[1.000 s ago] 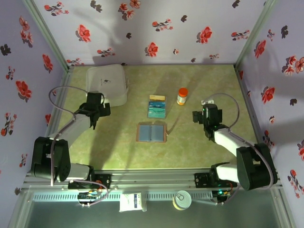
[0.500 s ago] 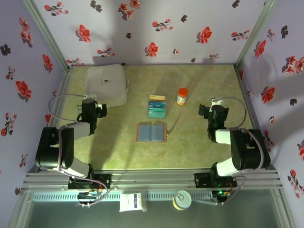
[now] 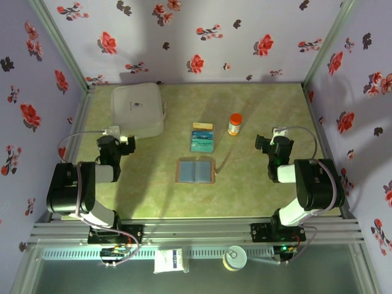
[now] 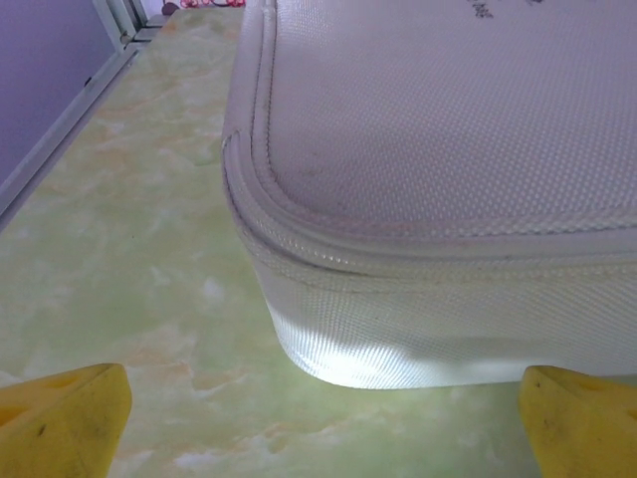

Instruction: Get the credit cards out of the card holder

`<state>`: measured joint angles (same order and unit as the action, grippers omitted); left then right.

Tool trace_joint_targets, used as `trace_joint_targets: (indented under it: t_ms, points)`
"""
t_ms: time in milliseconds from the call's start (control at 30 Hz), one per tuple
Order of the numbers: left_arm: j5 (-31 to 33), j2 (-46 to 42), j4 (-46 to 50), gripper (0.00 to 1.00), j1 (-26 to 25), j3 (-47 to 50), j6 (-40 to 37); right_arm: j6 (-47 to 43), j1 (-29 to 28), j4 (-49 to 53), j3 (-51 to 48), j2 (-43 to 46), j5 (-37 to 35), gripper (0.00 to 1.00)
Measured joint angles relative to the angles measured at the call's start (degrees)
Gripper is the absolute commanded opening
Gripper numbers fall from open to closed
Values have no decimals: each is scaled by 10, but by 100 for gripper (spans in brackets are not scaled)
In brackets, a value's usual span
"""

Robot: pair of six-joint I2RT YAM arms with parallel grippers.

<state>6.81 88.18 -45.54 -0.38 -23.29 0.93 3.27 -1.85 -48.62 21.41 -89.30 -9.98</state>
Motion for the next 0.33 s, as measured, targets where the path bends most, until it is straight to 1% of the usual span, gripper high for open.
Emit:
trace_joint_targets:
  t_ms: [200, 333]
  points:
    - [0, 0, -23, 100, 0, 0, 0, 0, 0, 0, 1, 0, 5, 99]
    - [0, 0, -27, 100, 0, 0, 0, 3, 10, 2, 7, 0, 22, 99]
